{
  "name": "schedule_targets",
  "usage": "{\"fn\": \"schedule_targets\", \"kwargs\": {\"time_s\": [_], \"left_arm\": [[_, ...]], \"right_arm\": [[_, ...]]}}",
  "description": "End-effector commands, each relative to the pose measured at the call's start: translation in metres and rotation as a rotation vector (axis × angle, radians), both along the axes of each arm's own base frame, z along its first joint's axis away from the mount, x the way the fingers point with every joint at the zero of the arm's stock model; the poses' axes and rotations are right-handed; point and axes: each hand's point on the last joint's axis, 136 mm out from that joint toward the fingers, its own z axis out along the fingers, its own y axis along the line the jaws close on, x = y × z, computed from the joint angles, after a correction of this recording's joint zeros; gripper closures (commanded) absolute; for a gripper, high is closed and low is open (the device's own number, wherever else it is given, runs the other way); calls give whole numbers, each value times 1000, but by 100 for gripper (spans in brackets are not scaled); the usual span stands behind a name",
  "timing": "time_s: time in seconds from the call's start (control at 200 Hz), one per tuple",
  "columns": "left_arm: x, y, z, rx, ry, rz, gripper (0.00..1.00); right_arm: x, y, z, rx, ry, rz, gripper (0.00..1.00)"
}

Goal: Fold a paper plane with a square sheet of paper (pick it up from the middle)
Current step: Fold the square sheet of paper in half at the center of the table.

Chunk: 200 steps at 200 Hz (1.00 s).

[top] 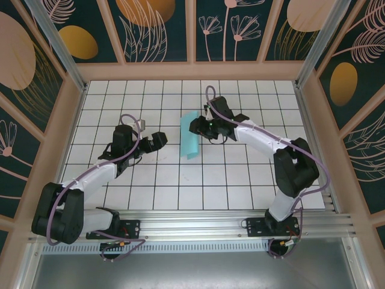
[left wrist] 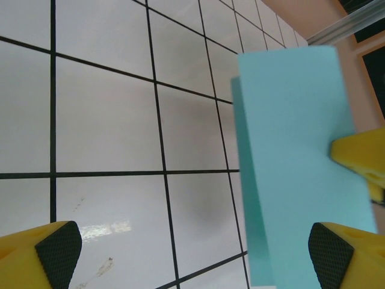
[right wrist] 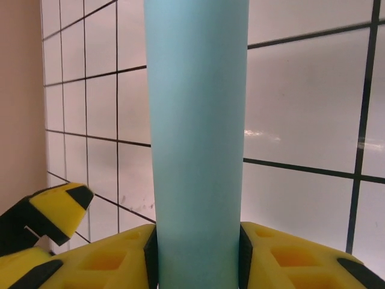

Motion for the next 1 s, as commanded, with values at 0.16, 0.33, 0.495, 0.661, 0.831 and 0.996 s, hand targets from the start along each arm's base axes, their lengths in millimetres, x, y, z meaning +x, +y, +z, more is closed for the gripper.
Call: {"fn": "schedule_targets", "kwargs": {"time_s": [0.16, 0.33, 0.495, 0.661, 0.831, 0.996], "left_arm": [[1, -15, 27, -72, -71, -74, 1], [-1, -21, 27, -87, -63, -111, 1], [-1, -26, 26, -99, -56, -135, 2], [-2, -33, 26, -94, -49, -165, 7], [-2, -47, 26, -82, -52, -199, 13], [-5, -67, 21, -64, -34, -249, 17]], "right_arm": [[-13, -12, -51, 59, 110, -49, 59], [-23, -33, -78, -42, 137, -80, 52], [-20, -55, -71, -79, 95, -104, 42], [-20, -74, -71, -150, 85, -141, 38], [-25, -82, -85, -195, 124, -150, 38], [-29, -92, -93, -246, 143, -177, 38]]}}
